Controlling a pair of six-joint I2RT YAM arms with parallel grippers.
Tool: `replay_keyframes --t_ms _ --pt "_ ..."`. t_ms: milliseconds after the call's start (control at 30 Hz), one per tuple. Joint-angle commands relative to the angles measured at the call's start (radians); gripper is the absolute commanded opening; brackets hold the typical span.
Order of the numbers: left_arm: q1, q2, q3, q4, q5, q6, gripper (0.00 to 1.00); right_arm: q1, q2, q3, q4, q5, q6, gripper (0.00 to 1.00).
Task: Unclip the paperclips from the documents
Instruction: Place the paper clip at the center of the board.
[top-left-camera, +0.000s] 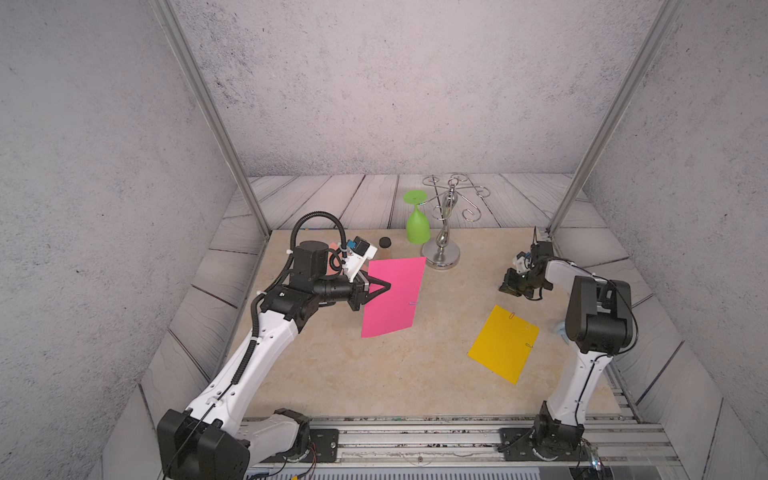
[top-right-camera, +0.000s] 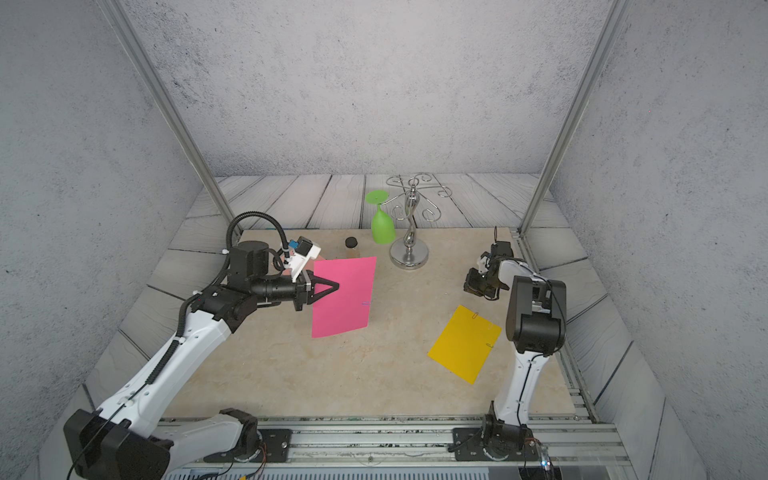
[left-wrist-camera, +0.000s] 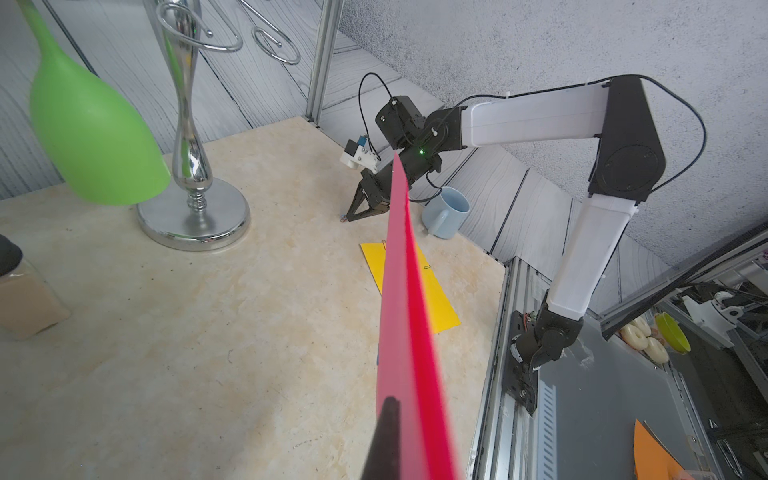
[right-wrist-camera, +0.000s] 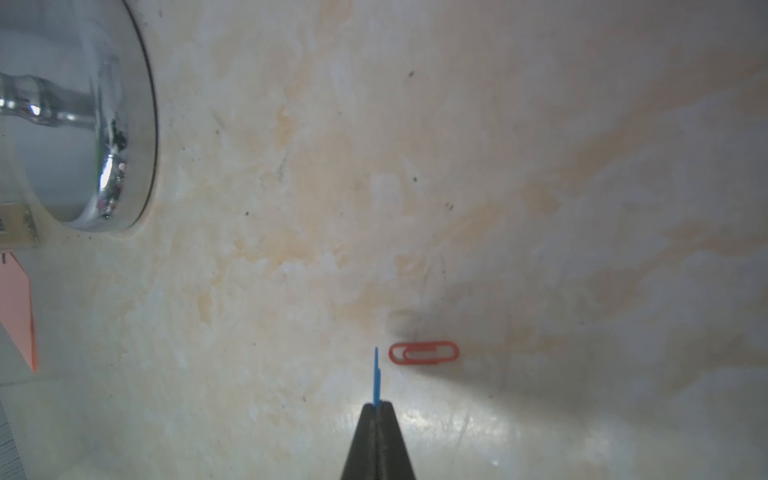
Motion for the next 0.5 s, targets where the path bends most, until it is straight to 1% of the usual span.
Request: replay_keyframes --t_ms 0,67,200,333,467 --pt "0.008 -0.019 -0.013 0.018 0.004 0.002 0.0 -0.008 0.04 0.017 -0.049 0.029 0.014 0.06" --pt "0.008 -0.017 -0.011 0.018 0.002 0.003 0.0 -0.011 0.04 0.022 -0.059 0.04 0.014 0.14" --pt "0.008 -0.014 -0.01 0.018 0.0 0.004 0.0 -0.012 0.04 0.037 -0.087 0.052 0.011 0.25" --pt "0.008 -0.008 -0.01 0.022 0.004 0.003 0.0 -0.01 -0.018 0.003 -0.076 0.036 0.027 0.32" --pt "0.008 0.003 -0.012 0.043 0.012 -0.011 0.0 0.006 -0.112 -0.057 -0.059 0.013 0.038 0.36"
